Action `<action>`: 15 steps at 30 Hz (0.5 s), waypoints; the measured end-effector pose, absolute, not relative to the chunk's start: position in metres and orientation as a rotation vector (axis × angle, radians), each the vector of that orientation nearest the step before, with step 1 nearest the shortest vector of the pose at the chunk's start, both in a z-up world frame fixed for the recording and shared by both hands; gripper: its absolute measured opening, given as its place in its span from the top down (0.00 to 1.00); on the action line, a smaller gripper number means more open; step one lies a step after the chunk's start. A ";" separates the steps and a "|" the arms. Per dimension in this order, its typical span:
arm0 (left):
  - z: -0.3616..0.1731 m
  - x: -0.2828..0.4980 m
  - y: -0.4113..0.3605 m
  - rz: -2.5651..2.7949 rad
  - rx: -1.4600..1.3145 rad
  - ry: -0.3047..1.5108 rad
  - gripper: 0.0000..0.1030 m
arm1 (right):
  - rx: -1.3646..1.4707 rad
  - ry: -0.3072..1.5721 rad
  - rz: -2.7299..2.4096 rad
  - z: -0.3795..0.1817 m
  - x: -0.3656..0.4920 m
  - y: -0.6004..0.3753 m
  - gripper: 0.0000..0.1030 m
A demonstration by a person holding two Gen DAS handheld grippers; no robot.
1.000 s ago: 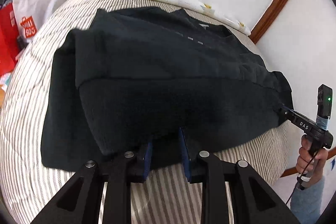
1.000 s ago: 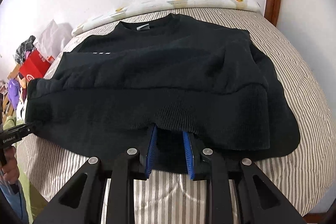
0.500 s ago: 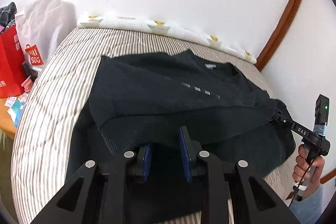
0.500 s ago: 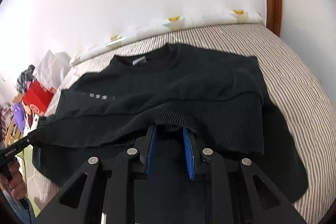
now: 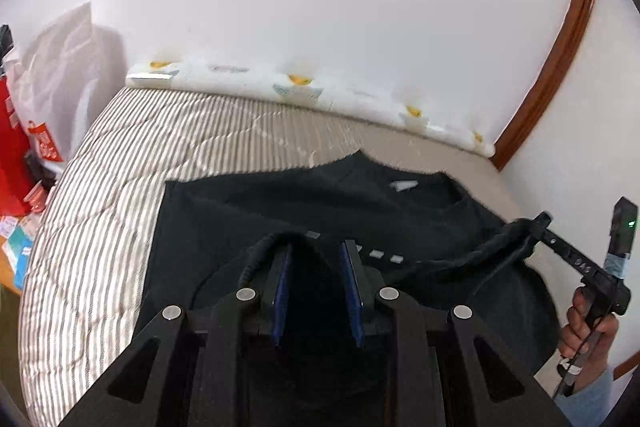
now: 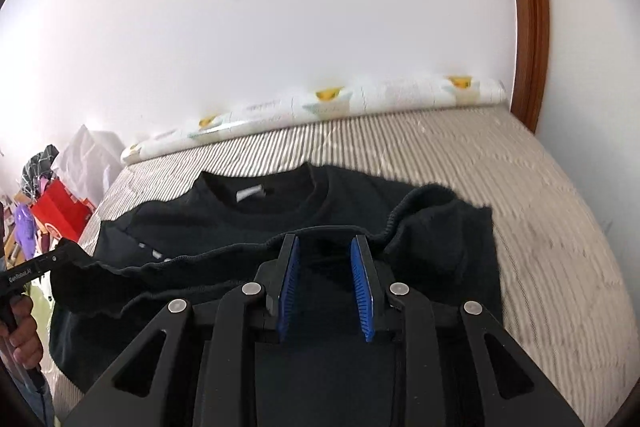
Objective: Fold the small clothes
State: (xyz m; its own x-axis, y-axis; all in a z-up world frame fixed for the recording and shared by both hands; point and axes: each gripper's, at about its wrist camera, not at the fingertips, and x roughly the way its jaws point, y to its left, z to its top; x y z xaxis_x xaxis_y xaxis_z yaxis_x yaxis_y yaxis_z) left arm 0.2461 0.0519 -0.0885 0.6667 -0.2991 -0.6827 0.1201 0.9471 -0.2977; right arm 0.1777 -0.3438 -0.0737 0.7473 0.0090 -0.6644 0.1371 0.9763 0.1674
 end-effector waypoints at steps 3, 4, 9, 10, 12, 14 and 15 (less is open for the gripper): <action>-0.075 0.243 0.054 -0.276 -0.249 0.771 0.73 | 0.206 0.701 -0.099 -0.066 0.177 -0.351 0.60; -0.070 0.241 0.057 -0.287 -0.256 0.760 0.69 | 0.205 0.687 -0.100 -0.064 0.174 -0.354 0.58; -0.064 0.229 0.073 -0.302 -0.287 0.770 0.67 | 0.200 0.676 -0.135 -0.062 0.167 -0.367 0.51; -0.065 0.225 0.075 -0.308 -0.284 0.777 0.67 | 0.201 0.687 -0.138 -0.064 0.168 -0.369 0.51; -0.069 0.216 0.076 -0.304 -0.257 0.794 0.67 | 0.199 0.731 -0.151 -0.075 0.174 -0.370 0.51; -0.073 0.207 0.075 -0.317 -0.241 0.807 0.67 | 0.206 0.768 -0.167 -0.089 0.183 -0.372 0.51; -0.075 0.203 0.073 -0.322 -0.228 0.818 0.67 | 0.213 0.788 -0.177 -0.095 0.186 -0.374 0.51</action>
